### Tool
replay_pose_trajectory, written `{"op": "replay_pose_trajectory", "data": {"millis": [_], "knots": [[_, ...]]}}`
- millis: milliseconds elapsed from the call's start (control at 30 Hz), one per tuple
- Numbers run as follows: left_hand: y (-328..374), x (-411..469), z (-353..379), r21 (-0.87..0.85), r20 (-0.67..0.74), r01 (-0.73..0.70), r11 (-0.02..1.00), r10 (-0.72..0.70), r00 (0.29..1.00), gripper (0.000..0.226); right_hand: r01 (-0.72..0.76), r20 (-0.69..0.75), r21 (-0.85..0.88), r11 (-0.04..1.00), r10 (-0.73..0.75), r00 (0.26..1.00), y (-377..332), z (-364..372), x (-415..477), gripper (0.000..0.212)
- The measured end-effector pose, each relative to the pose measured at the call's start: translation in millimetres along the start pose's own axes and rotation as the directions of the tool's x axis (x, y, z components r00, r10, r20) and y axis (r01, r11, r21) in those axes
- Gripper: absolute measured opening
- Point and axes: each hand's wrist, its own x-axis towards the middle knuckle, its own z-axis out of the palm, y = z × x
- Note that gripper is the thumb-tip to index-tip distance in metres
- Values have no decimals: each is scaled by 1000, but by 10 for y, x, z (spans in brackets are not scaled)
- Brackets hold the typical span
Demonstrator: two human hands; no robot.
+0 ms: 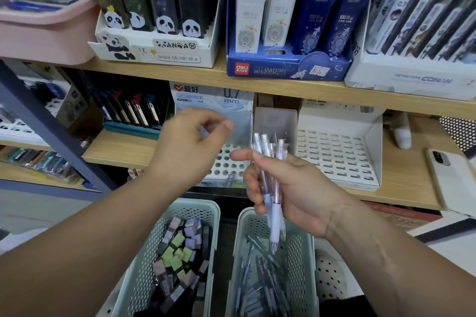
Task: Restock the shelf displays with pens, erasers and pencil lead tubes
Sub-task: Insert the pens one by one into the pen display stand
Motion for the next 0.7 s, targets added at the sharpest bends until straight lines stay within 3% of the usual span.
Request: {"op": "replay_pose_trajectory", "data": {"millis": [67, 133, 233, 400, 467, 600, 700], "knots": [[141, -118, 13, -367, 260, 243, 898, -152, 953, 11, -27, 25, 2, 1000, 27, 999, 22, 54, 14, 21], [142, -206, 40, -437, 356, 317, 842, -162, 920, 11, -43, 46, 23, 999, 42, 998, 49, 103, 29, 16], [9, -212, 2, -477, 355, 393, 786, -236, 904, 12, -55, 24, 14, 998, 55, 998, 66, 155, 58, 24], [-242, -102, -248, -609, 223, 452, 651, -407, 886, 11, -143, -143, -93, 985, 129, 981, 132, 171, 136, 34], [-321, -64, -368, -613, 144, 422, 669, -430, 891, 12, -182, -198, -176, 968, 146, 969, 186, 177, 168, 31], [-512, -14, -568, -425, -115, 285, 859, -364, 924, 21, -170, -298, -215, 962, 101, 949, 250, 158, 233, 28], [-564, -31, -574, -305, -176, 227, 925, -289, 941, 15, -138, -322, -203, 969, 67, 944, 252, 135, 255, 27]]}}
